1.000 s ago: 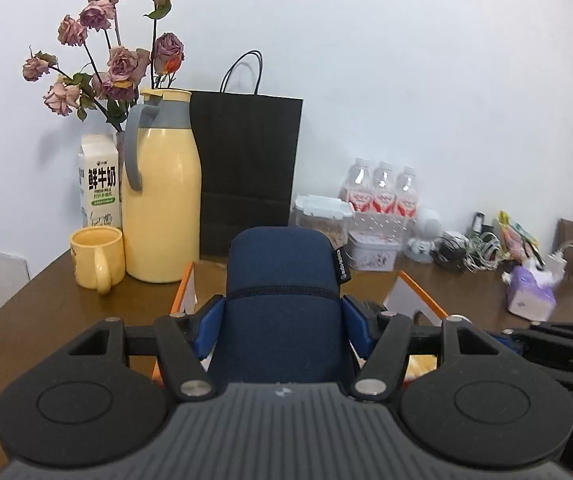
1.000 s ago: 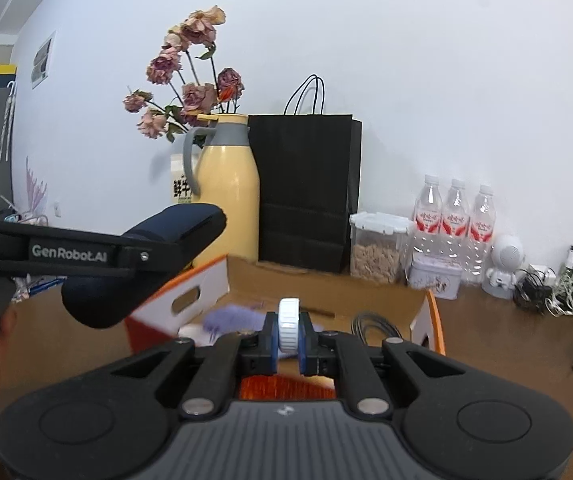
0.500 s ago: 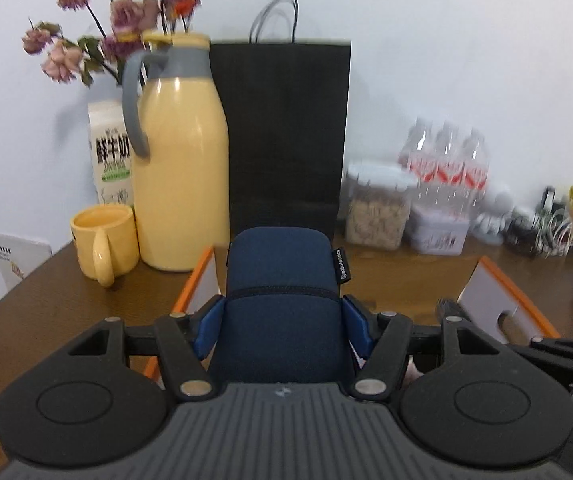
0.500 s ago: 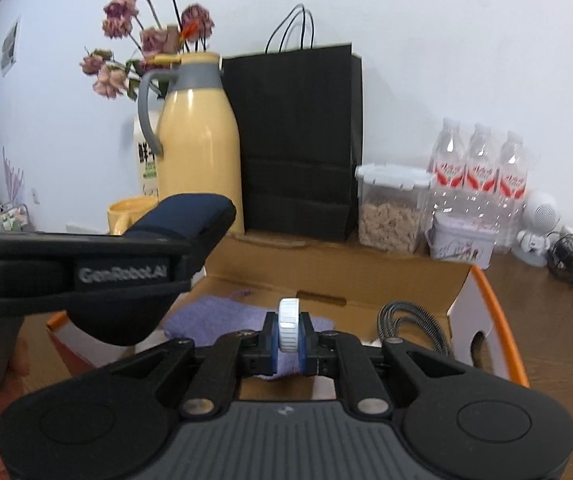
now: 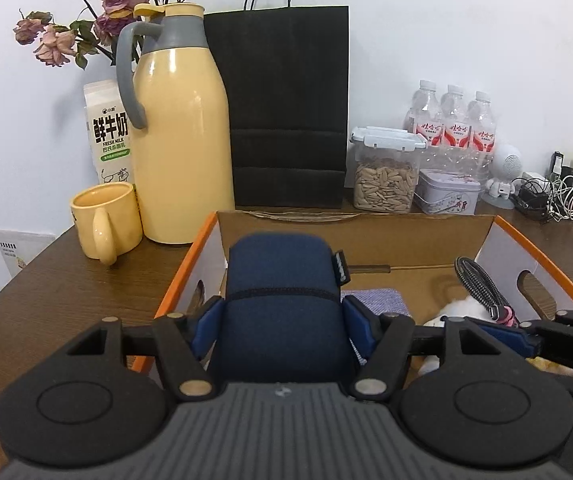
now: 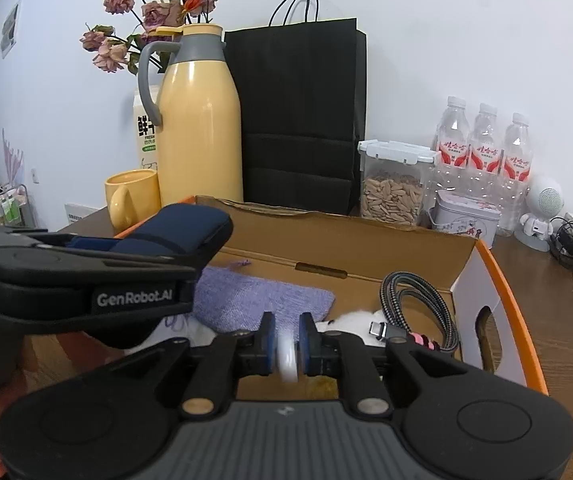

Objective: Organize objects
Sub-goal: 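Carry the navy case and white cap into the cardboard box and release both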

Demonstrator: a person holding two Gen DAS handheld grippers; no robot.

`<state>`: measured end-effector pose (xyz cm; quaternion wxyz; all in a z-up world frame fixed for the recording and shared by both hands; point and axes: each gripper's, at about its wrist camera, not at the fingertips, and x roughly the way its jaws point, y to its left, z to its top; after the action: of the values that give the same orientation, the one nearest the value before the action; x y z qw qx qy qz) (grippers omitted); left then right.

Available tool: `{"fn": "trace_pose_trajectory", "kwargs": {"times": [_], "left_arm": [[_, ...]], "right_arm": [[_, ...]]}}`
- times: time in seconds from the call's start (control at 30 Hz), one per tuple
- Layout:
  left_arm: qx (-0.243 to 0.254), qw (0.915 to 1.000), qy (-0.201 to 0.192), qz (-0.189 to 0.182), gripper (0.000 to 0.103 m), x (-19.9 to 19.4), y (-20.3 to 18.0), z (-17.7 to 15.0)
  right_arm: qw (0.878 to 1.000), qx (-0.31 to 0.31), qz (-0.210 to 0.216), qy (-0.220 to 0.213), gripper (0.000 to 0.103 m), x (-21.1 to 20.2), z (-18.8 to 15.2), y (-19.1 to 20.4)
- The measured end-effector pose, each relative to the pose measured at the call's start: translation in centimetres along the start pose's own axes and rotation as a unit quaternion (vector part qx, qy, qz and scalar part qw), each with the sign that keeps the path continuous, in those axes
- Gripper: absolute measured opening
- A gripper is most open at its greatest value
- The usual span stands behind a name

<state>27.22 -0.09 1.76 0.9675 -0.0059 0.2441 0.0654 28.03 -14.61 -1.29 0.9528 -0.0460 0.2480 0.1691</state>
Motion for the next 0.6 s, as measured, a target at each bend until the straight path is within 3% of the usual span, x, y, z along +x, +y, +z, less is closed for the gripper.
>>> {"fn": "trace_pose_trajectory", "kwargs": {"times": [0.03,0.1,0.13,0.2,0.27,0.37,0.6], "left_arm": [[0.0,1.0,-0.008,0.004,0.08,-0.3,0.0,0.0],[0.002,0.9994,-0.031,0.015,0.094,-1.2,0.0,0.0],[0.001,0.9988,-0.047,0.014,0.103,-1.9,0.0,0.0],[-0.003,0.9975,-0.069,0.013,0.103,-2.9,0.2,0.2],[-0.004,0.997,-0.076,0.013,0.103,-3.5,0.2,0.3],[-0.004,0.997,-0.077,0.01,0.103,-3.7,0.1,0.5],[-0.002,0.997,-0.077,0.007,0.103,-4.0,-0.1,0.5]], "right_arm": [[1.0,0.0,0.001,-0.001,0.024,-0.2,0.0,0.0],[1.0,-0.002,-0.001,-0.011,0.052,-0.8,0.0,0.1],[1.0,-0.002,-0.003,-0.017,0.059,-1.0,0.0,0.1],[1.0,-0.001,-0.009,-0.029,0.082,-1.5,0.1,0.1],[0.999,0.001,-0.012,-0.037,0.097,-1.9,0.1,0.0],[0.999,0.003,-0.014,-0.038,0.102,-2.1,0.1,-0.1],[0.999,0.004,-0.019,-0.043,0.103,-2.6,0.3,-0.1]]}}
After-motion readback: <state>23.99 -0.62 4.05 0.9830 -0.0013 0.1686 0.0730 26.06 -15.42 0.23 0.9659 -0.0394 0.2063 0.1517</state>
